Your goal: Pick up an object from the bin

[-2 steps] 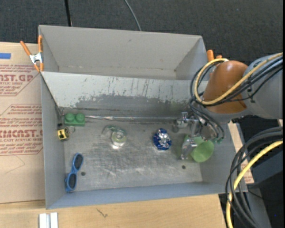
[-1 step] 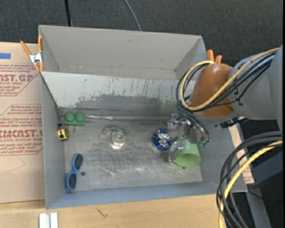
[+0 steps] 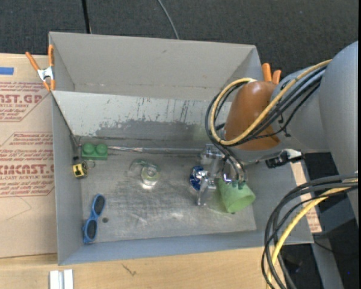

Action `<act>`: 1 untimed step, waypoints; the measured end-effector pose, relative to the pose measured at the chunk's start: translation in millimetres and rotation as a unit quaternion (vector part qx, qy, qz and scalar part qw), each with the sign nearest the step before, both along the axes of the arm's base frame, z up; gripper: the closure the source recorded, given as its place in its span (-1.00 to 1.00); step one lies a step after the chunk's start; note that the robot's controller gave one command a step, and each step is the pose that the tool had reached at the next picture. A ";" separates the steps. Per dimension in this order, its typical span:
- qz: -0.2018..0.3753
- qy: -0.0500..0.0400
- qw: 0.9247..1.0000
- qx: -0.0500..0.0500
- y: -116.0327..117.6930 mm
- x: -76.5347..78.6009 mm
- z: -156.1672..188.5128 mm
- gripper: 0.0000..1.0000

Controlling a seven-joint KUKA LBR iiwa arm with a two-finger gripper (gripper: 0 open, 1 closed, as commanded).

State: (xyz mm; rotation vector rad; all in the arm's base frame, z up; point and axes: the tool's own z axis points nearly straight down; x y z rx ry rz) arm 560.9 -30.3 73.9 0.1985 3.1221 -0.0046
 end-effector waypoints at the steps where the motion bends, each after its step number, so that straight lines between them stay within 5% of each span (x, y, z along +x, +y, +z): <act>1: 0.000 -0.001 1.000 0.000 -0.1 0.8 1.2 1.00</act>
Offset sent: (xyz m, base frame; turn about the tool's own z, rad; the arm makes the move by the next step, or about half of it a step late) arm 0.0000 0.0000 0.0000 0.0000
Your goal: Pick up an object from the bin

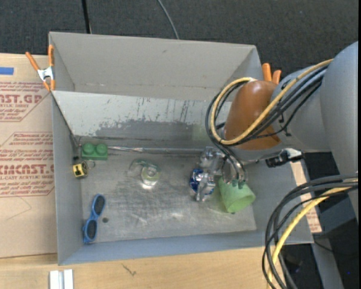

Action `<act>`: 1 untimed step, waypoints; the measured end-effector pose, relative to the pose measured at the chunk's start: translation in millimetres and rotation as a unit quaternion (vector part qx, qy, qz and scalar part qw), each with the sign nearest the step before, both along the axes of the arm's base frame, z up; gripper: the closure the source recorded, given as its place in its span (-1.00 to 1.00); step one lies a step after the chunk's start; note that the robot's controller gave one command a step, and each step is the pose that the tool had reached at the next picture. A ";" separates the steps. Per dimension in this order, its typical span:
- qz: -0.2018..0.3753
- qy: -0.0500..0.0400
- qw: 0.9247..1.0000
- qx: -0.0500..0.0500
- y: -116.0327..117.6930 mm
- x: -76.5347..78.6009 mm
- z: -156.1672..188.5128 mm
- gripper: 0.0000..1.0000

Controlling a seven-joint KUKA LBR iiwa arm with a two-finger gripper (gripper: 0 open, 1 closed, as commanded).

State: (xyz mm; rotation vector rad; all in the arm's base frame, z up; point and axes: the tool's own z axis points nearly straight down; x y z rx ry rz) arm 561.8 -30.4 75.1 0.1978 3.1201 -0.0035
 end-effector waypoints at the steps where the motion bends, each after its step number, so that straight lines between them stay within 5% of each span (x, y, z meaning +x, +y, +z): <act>1: 0.051 0.003 0.999 0.000 -13.7 -22.5 140.1 1.00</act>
Offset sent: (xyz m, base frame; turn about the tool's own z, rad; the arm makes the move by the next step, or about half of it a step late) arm -0.0243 -0.0135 0.1356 -0.1010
